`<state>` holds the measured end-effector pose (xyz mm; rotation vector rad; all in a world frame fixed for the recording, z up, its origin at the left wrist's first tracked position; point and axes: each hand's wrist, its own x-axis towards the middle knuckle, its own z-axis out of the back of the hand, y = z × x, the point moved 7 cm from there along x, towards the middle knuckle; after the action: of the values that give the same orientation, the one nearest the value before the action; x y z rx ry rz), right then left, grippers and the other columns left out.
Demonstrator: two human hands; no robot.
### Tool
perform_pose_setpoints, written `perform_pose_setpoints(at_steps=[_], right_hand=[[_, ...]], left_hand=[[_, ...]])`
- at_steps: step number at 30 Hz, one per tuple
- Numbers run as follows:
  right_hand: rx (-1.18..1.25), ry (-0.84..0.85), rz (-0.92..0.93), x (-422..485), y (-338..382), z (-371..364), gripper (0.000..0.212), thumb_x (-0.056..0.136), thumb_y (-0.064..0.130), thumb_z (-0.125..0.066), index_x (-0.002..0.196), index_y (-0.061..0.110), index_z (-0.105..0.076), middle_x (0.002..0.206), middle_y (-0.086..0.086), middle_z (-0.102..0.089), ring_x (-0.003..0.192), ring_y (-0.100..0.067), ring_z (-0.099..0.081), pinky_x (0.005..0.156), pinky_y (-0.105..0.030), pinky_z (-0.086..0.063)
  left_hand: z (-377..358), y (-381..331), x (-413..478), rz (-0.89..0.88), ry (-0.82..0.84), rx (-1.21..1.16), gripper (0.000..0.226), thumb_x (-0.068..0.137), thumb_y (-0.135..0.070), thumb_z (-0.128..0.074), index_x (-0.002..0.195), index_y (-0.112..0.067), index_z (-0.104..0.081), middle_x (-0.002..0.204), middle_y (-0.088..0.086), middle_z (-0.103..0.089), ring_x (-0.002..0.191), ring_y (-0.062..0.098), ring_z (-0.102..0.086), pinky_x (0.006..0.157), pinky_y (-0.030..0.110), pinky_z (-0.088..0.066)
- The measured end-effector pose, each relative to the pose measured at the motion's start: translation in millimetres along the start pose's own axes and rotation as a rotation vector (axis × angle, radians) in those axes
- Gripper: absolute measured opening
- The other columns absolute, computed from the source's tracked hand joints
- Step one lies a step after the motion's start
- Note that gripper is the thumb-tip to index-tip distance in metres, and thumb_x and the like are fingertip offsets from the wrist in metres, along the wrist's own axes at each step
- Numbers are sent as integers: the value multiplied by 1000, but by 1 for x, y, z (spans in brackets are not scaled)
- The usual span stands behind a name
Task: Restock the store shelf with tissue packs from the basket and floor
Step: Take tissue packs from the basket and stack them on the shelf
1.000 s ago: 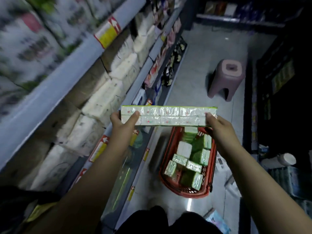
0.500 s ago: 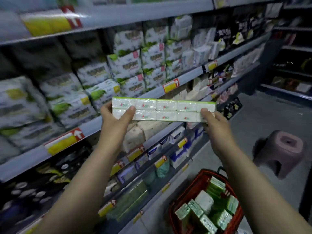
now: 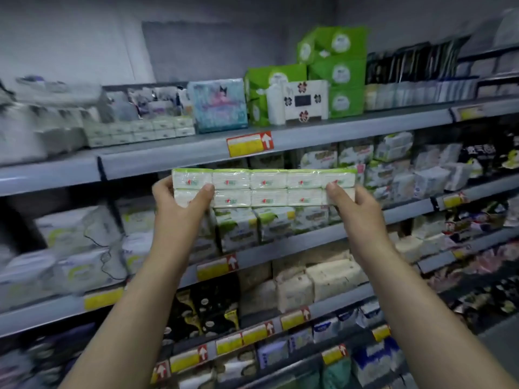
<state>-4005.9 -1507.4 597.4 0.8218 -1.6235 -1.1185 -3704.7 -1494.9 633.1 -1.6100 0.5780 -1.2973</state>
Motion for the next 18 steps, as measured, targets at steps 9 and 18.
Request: perform_pose_setpoints(at_steps=[9,18], right_hand=[[88,142,193,47,77,-100,73,79,61,-64,139,20,-51,138,4,-56,129,-17,-50,105,-37,-43],[-24,250,269,117,111,-217,61,88,54,-59,133,11,-54,120,12,-60,121,-12,-52,99,-24,-40]], left_hand=[[70,-60,60,-173,-158,98,51,91,-42,-61,129,-23,-34,118,-8,-52,101,8,-54,74,18,-39],[126,-66,165,-257,-301,283,67,87,-56,-58,138,-16,-40,138,-2,-46,126,20,-44,107,38,-36]])
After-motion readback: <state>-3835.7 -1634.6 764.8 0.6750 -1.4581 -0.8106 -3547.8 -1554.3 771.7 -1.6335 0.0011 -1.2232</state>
